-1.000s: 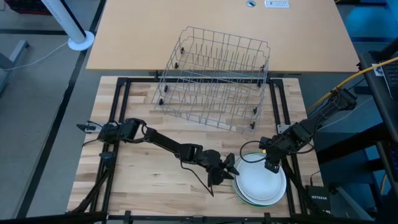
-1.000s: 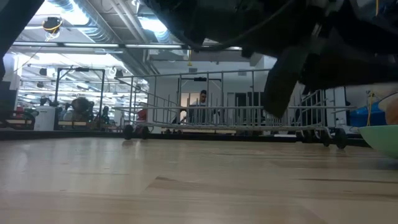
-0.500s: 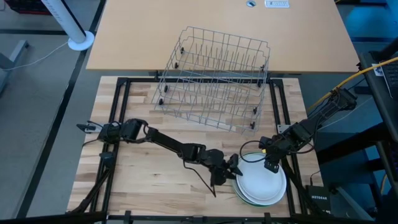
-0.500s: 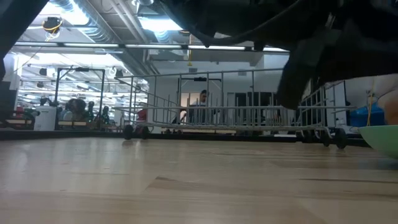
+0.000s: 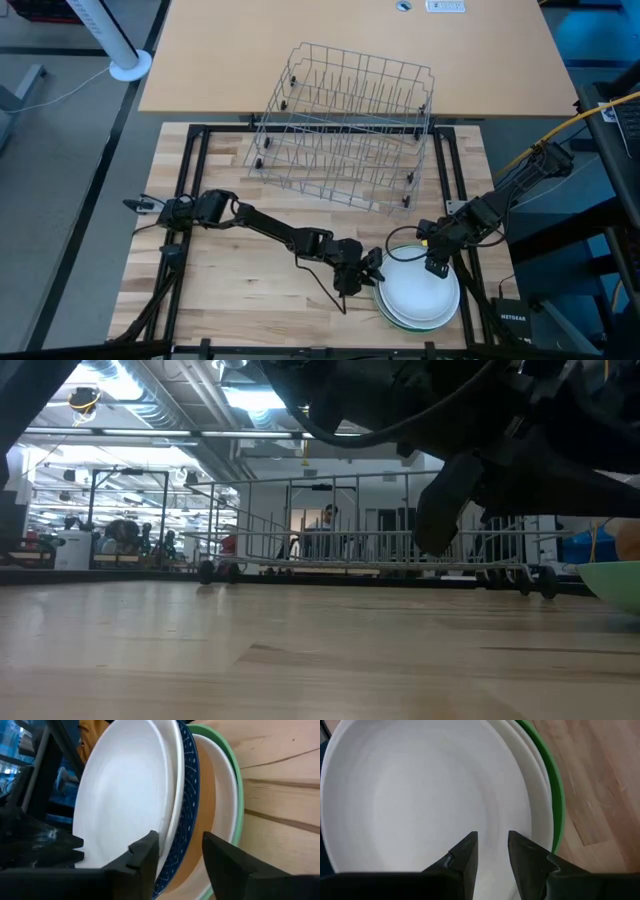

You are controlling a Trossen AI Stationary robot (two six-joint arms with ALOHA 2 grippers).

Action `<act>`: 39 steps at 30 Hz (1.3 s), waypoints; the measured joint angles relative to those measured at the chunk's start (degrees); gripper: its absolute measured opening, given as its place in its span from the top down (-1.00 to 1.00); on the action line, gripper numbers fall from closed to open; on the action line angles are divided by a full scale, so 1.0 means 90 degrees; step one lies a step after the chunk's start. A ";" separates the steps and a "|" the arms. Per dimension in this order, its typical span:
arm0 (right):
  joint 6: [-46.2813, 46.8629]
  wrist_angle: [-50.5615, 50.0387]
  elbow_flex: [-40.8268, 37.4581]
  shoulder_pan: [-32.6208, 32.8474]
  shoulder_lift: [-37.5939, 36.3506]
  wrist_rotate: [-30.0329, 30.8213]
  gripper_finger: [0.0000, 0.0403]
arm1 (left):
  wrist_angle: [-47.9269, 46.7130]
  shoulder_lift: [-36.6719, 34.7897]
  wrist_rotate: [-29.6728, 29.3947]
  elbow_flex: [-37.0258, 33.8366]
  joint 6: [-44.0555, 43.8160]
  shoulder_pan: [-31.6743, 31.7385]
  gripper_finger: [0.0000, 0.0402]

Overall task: Sort dishes
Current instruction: Put the white plate into the gray dishwasher rack

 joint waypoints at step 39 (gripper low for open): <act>-0.0661 -0.0062 0.1020 0.0002 0.0000 0.0546 0.44 | 0.0151 -0.0112 -0.1960 0.0402 -0.0343 -0.0406 0.87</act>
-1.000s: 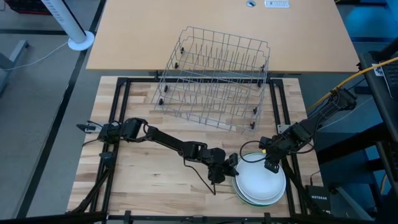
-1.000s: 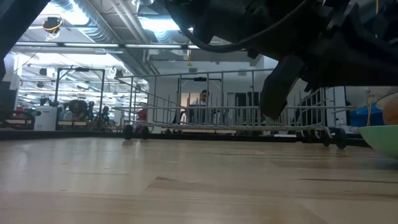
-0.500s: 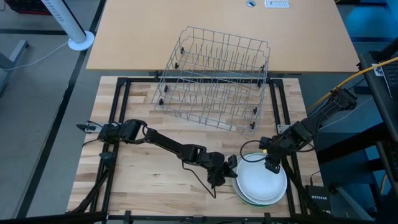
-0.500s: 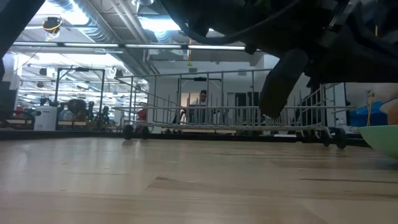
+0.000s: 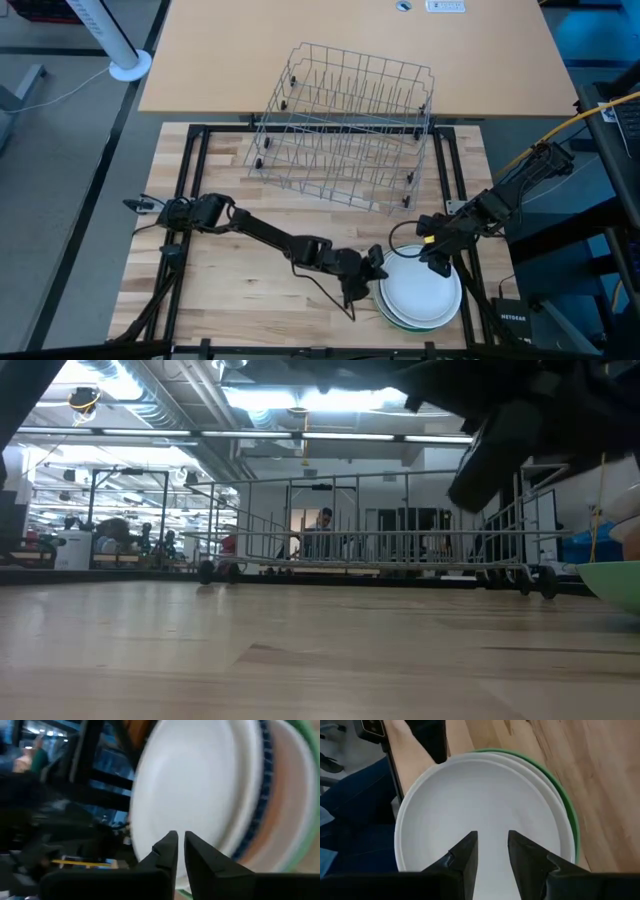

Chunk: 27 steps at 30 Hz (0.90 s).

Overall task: Sort dishes
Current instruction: Put the white plate into the gray dishwasher rack

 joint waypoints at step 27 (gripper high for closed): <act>-0.0026 0.0005 0.0000 0.0000 0.0002 0.0000 0.44 | -0.0003 0.0238 0.1396 0.0140 -0.0403 0.0165 0.59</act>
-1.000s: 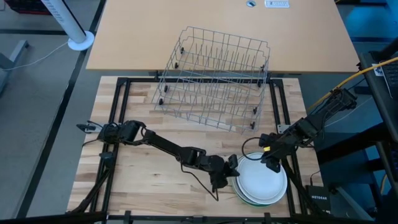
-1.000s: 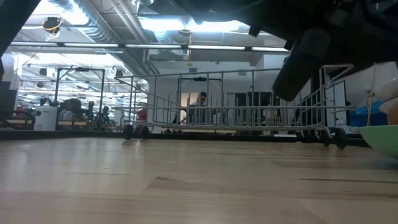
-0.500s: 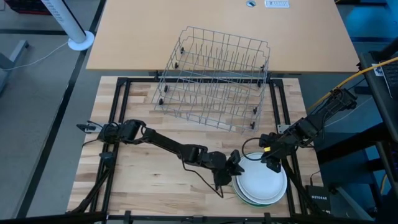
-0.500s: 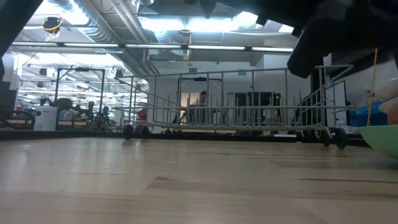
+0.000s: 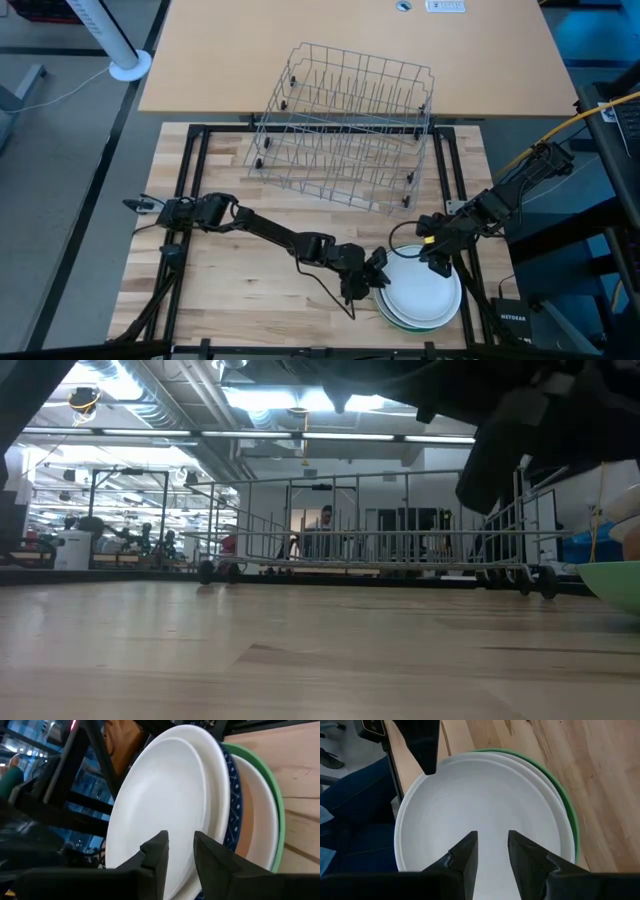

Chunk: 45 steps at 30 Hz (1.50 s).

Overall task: Sort dishes
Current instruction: Put the white plate into the gray dishwasher rack

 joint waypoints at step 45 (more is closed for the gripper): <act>0.0000 0.0005 0.0002 0.0000 -0.0002 0.0011 0.44 | -0.0059 0.0251 0.0554 0.0017 0.0433 0.0270 0.69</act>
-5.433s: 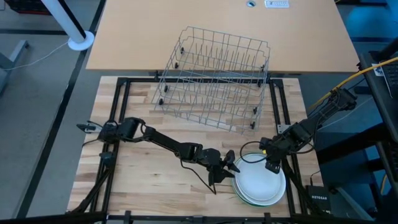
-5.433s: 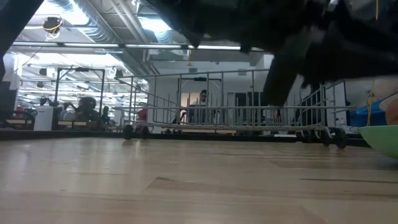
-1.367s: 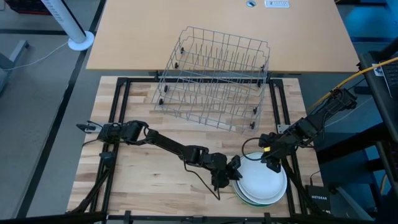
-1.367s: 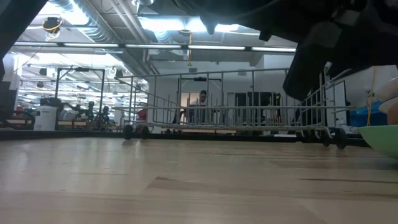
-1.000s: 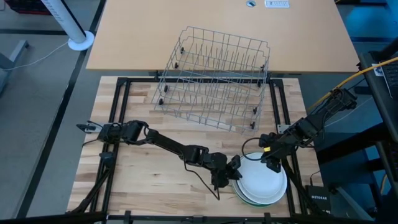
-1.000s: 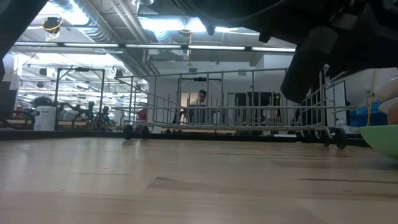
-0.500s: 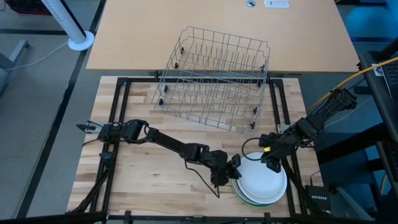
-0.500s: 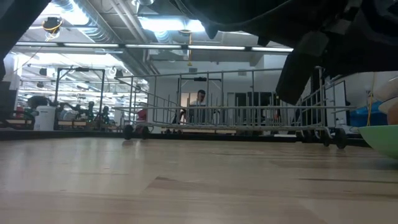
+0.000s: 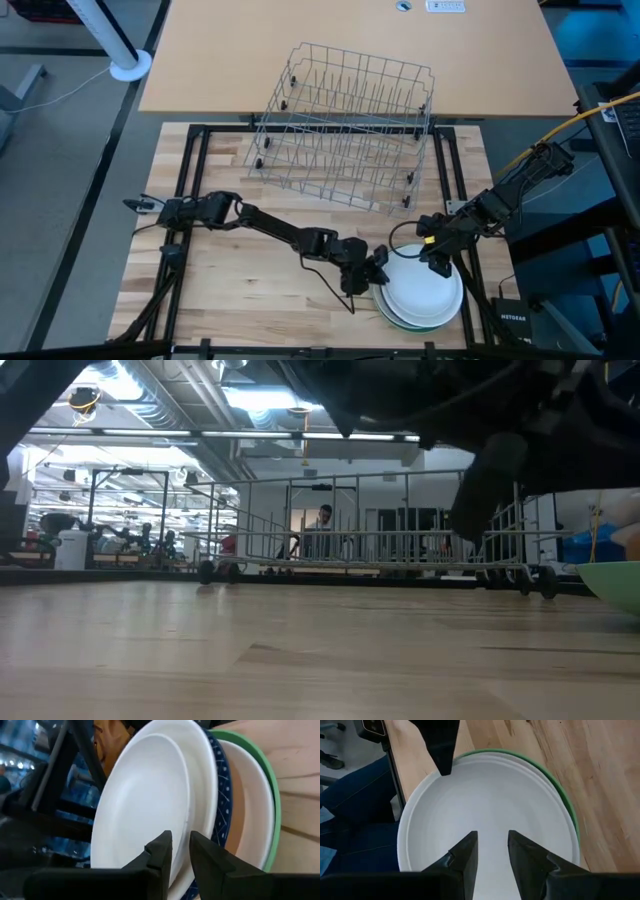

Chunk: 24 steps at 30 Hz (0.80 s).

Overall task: Sort dishes
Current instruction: Put the white plate into the gray dishwasher rack

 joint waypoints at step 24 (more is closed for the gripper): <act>0.0000 0.0024 0.0000 -0.0002 0.0000 0.0033 0.44 | -0.0158 0.0107 0.0066 0.0131 0.0294 0.0109 0.74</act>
